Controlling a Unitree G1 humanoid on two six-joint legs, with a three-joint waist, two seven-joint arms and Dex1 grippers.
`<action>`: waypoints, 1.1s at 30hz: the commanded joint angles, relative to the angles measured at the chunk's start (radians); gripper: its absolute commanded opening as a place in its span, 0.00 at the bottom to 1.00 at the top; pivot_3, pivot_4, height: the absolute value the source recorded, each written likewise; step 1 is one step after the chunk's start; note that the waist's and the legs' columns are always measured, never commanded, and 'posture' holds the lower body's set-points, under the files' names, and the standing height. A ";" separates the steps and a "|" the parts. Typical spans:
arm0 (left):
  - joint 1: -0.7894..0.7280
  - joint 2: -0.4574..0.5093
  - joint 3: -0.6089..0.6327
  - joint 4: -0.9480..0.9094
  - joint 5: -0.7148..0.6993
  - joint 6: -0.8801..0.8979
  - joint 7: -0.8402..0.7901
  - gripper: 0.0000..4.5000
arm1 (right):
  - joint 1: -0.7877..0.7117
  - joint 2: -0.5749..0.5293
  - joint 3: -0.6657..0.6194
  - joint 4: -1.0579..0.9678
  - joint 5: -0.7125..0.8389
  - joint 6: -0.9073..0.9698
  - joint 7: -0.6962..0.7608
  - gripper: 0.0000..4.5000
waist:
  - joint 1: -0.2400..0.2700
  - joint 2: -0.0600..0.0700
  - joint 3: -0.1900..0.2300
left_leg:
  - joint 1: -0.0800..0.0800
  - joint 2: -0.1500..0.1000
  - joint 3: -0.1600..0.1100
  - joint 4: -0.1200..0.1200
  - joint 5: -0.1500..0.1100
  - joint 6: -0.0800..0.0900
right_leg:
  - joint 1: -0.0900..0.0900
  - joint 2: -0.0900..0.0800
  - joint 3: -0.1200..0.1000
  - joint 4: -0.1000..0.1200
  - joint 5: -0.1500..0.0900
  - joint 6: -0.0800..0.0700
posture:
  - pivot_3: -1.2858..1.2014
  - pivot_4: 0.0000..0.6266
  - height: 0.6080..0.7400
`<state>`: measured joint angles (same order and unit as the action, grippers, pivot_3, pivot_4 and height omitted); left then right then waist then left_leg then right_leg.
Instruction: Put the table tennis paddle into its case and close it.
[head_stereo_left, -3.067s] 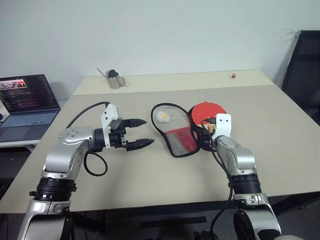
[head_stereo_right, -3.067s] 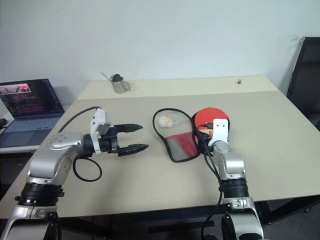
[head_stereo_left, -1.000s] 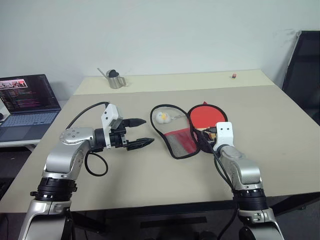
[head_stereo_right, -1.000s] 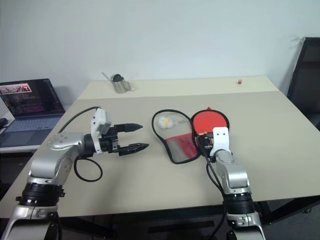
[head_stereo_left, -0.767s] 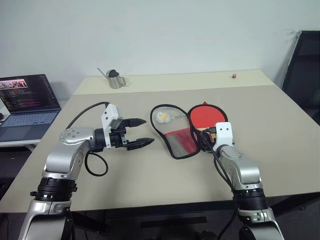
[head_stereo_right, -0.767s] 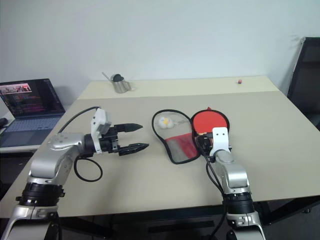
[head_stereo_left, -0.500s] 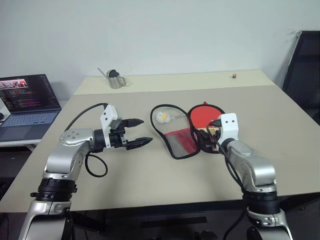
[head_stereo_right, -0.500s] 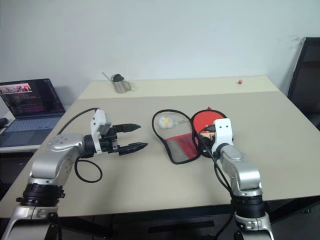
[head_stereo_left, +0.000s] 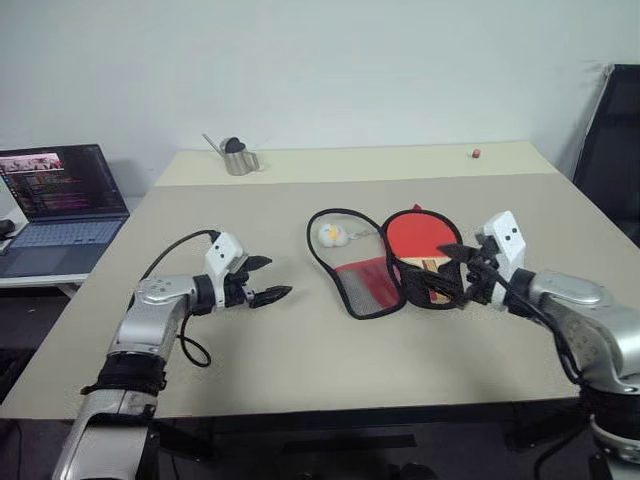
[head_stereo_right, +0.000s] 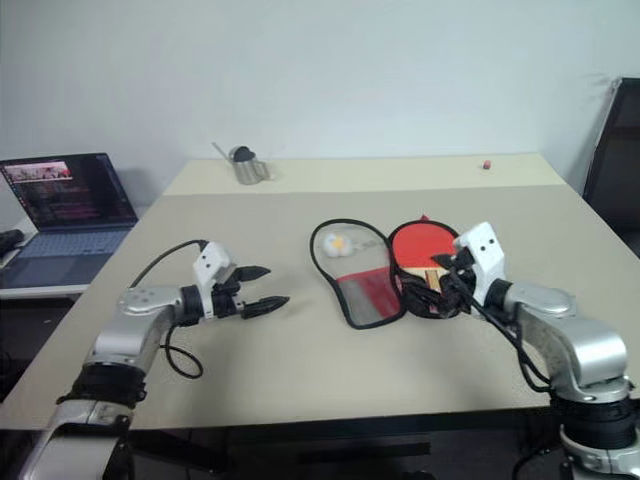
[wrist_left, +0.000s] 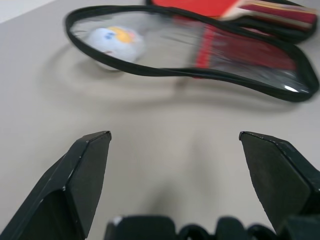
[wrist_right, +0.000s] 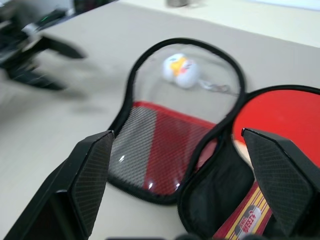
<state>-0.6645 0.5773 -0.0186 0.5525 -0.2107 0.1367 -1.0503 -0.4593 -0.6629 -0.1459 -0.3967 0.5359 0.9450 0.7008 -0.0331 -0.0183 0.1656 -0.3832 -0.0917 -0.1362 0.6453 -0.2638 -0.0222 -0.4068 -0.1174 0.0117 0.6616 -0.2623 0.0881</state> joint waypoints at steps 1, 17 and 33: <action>-0.057 -0.031 -0.020 0.085 0.032 -0.057 -0.005 1.00 | -0.015 -0.023 -0.032 -0.027 0.038 -0.019 0.023 0.99 | 0.001 -0.001 0.000 | 0.000 0.000 0.000 0.000 0.000 0.000 | 0.000 0.000 0.000 0.000 0.000 0.000 | 0.52 0.24 1.00; -0.340 -0.250 -0.074 0.552 0.177 -0.272 0.047 1.00 | 0.038 -0.107 -0.093 -0.037 0.098 -0.026 0.035 0.99 | 0.004 -0.013 0.007 | -0.002 -0.001 0.000 0.001 0.000 0.000 | 0.000 -0.001 -0.001 -0.001 0.000 0.001 | 0.52 0.24 1.00; -0.612 -0.478 -0.055 0.703 0.207 -0.352 0.084 1.00 | 0.171 -0.170 -0.275 -0.093 0.139 -0.001 -0.043 0.99 | 0.008 -0.017 0.009 | -0.005 -0.001 0.001 0.002 0.001 -0.001 | 0.000 -0.002 -0.004 -0.002 0.001 0.001 | 0.52 0.24 1.00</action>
<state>-1.2320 0.1114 -0.0896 1.2640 -0.0042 -0.1958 -0.9830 -0.2884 -0.8130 -0.3765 -0.4599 0.6611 0.9484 0.6668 -0.0253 -0.0353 0.1749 -0.3884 -0.0933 -0.1350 0.6471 -0.2632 -0.0231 -0.4072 -0.1195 0.0076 0.6597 -0.2618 0.0895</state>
